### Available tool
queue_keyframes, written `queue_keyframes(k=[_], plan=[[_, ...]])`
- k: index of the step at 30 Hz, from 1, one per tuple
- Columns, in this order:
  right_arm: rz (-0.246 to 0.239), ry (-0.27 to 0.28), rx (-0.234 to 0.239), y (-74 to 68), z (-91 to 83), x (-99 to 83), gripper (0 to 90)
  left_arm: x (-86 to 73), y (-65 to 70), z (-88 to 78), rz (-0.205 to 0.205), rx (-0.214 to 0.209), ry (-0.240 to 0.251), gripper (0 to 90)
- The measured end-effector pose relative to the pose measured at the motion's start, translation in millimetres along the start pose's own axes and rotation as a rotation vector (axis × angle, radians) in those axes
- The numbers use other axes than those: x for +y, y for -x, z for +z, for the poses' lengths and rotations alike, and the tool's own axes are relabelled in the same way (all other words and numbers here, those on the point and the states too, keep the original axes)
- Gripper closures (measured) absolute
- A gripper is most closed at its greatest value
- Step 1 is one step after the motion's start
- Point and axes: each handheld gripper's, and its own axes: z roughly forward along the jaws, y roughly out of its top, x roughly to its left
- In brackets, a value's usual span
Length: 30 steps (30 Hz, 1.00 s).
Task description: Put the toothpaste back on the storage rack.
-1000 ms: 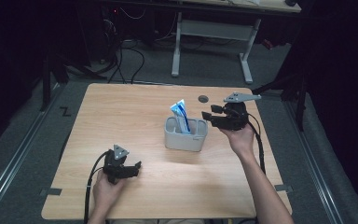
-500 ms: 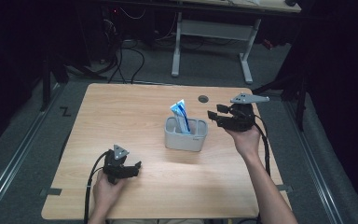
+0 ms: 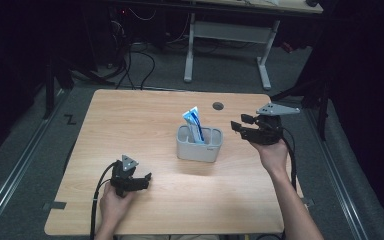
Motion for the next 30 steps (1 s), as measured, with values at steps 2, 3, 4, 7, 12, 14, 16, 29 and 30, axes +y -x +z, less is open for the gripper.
queue_keyframes(k=[2,3,4,7,12,14,16,29,30], plan=[[0.021,0.0,-0.003,3.6,-2.0,-4.8,49.3,0.0,0.0,0.0,0.0,0.0,0.0,17.6],[0.029,0.002,0.002,5.1,-2.6,-6.2,49.3,0.0,0.0,0.0,0.0,0.0,0.0,17.6],[0.027,0.006,0.0,6.3,-3.5,-7.1,49.4,0.0,0.0,0.0,0.0,0.0,0.0,17.6],[0.04,0.017,0.003,8.3,-7.3,-8.9,49.4,0.0,0.1,0.0,0.0,0.0,0.0,17.6],[0.051,0.016,-0.001,10.9,-11.4,-14.2,49.3,0.0,0.2,0.1,-0.001,0.002,0.002,17.6],[0.057,0.02,0.0,12.2,-13.0,-16.9,49.3,0.0,0.2,0.2,-0.001,0.002,0.002,17.6],[0.06,0.017,-0.007,13.7,-14.4,-20.1,49.2,0.0,0.2,0.1,-0.001,0.002,0.002,17.6],[0.089,0.028,-0.001,14.8,-23.5,-33.6,48.9,0.0,0.2,0.1,-0.001,0.002,0.002,17.6],[0.088,0.025,-0.002,14.8,-23.0,-35.0,48.9,0.0,0.1,0.0,-0.001,0.0,0.0,17.6]])
